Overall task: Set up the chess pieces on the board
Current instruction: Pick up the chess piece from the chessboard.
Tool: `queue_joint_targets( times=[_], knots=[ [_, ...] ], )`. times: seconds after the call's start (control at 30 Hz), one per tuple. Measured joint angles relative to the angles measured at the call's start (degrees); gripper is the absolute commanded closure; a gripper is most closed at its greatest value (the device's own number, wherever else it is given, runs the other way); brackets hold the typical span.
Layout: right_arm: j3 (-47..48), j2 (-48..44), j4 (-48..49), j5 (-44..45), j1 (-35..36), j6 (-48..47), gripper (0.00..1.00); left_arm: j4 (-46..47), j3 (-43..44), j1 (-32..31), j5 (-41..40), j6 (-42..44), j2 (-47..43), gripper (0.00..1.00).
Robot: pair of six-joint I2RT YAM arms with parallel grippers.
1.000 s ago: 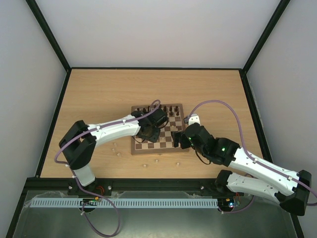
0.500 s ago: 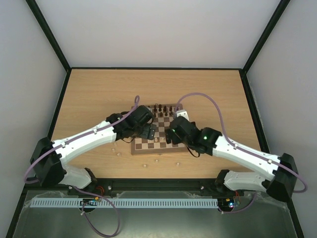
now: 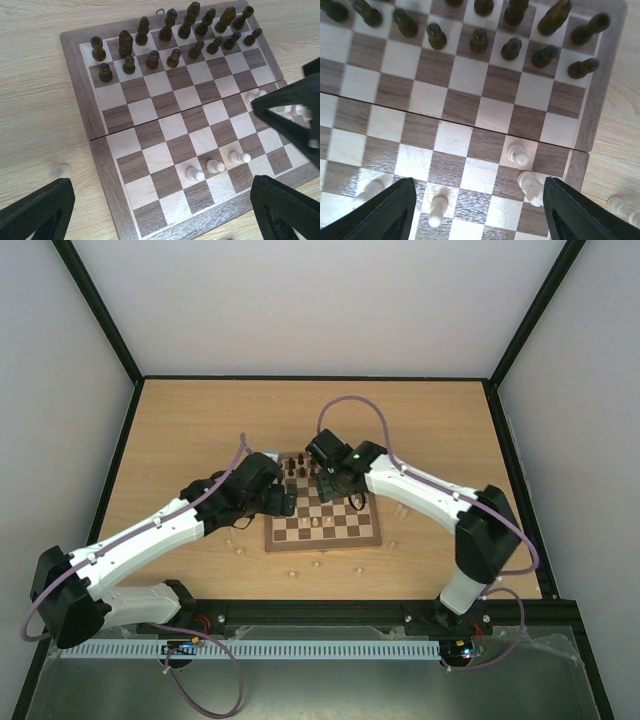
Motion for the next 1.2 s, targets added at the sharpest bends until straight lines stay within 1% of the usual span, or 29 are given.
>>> queue_joint_targets(
  times=[0.07,0.2,0.23,0.3,0.4,0.53,0.67,0.77,0.83,1.07,1.2],
  knots=[
    [1.9,3.5,-2.0,-0.3,-0.3,-0.5,0.33,0.6,-0.5,0.3,0.8,0.2,-0.3,0.01],
    [3.7,8.6,-4.3,-0.4,-0.6,-0.9,0.36,1.9,-1.2,0.5,2.6,0.4,-0.3,0.01],
    [3.9,9.3,-4.6,-0.4,-0.7,-1.0,0.36,2.1,-1.2,0.5,3.0,0.6,-0.3,0.01],
    [4.0,10.4,-5.2,-0.4,-1.0,-1.0,0.40,2.3,-1.2,0.5,3.7,0.7,-0.4,0.01],
    [4.0,10.7,-5.6,-0.7,-2.0,-1.2,0.48,2.8,-1.4,0.5,4.5,0.9,-0.7,0.01],
    [3.9,10.7,-5.3,-2.2,-4.9,-1.8,0.50,3.0,-1.6,0.5,5.1,1.1,-1.2,0.01],
    [3.9,10.8,-4.7,-4.0,-6.8,-2.4,0.55,3.2,-1.6,0.5,5.3,1.2,-1.2,0.01],
    [3.9,11.5,-4.3,-5.3,-6.9,-3.1,0.61,3.3,-1.6,0.5,5.4,1.3,-1.2,0.01],
    [3.8,12.3,-3.9,-6.0,-6.9,-3.5,0.66,3.3,-1.6,0.5,5.4,1.3,-1.2,0.01],
    [3.0,13.8,-3.3,-7.5,-7.4,-4.6,0.73,3.3,-1.6,0.5,5.4,1.4,-0.9,0.01],
    [2.8,13.9,-3.3,-7.3,-7.4,-4.9,0.80,3.3,-1.6,0.6,5.4,1.4,-0.3,0.01]
  ],
)
